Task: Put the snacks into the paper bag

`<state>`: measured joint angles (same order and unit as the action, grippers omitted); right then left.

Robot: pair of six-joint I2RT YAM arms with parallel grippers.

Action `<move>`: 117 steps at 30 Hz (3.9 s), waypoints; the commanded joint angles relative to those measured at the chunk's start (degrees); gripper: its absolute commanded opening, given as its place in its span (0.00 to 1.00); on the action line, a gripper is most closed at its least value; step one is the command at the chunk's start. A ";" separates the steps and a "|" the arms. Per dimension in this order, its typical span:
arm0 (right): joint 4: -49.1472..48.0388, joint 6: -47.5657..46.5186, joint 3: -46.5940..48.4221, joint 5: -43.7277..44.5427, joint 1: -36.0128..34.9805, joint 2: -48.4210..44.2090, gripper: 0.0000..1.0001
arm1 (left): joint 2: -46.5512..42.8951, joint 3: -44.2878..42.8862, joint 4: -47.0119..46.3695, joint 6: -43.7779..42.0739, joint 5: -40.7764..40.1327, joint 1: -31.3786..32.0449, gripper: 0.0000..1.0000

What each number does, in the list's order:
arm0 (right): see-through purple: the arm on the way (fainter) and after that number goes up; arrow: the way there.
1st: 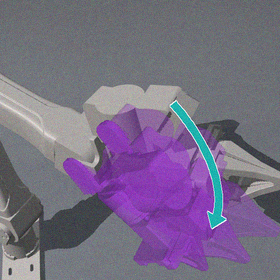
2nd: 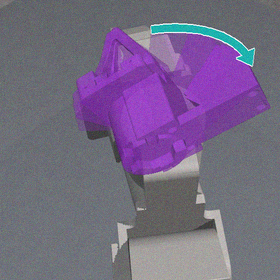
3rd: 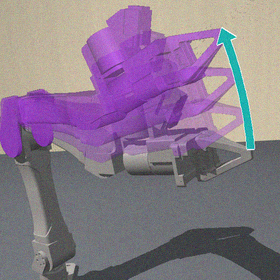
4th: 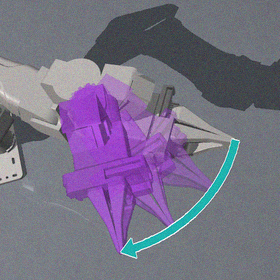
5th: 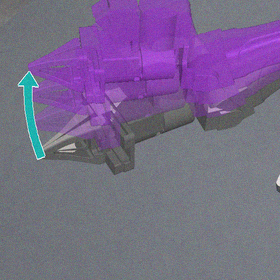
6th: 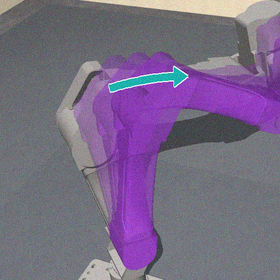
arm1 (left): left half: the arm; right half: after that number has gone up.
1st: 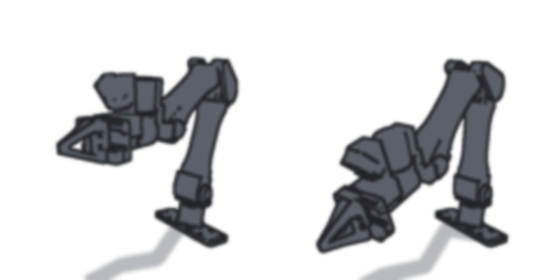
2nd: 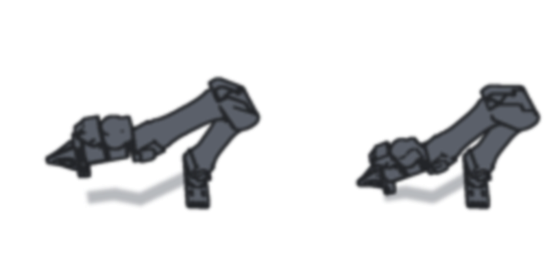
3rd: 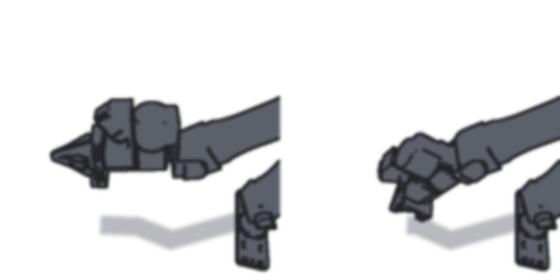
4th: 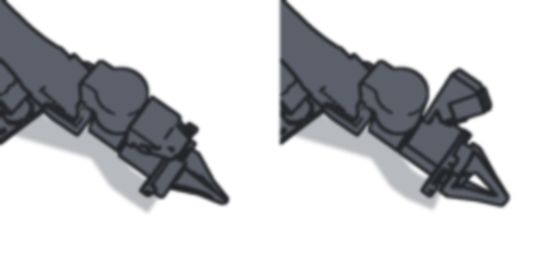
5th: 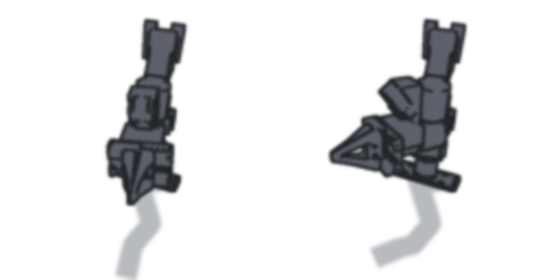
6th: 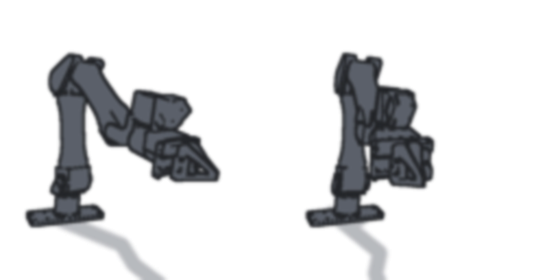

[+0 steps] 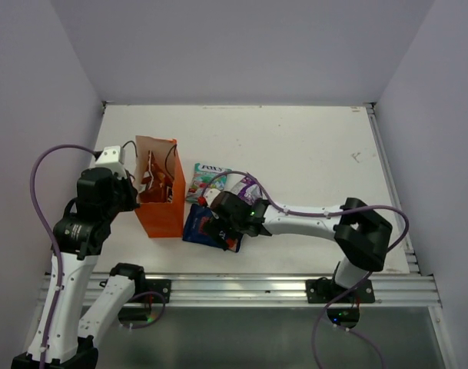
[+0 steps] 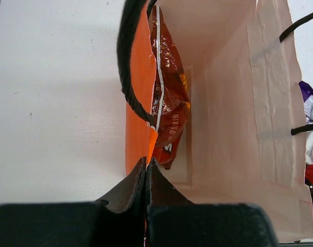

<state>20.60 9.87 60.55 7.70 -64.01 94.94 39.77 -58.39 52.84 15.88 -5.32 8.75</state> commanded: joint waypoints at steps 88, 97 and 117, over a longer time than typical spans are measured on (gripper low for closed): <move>10.16 -6.33 26.51 11.27 7.66 -6.86 0.00 | -1.80 -1.55 0.25 0.03 0.22 0.21 0.00; -1.77 -10.85 57.64 3.30 8.02 3.65 0.00 | -1.71 -1.11 -0.37 -0.41 1.45 0.21 0.00; -27.10 18.78 63.16 -23.79 7.50 19.95 0.00 | -3.38 -1.11 -0.02 -0.23 0.58 0.21 0.00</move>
<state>-0.62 25.34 129.58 -13.61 -55.99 122.45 36.82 -59.13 54.54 15.88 -5.15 8.75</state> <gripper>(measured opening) 0.144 0.007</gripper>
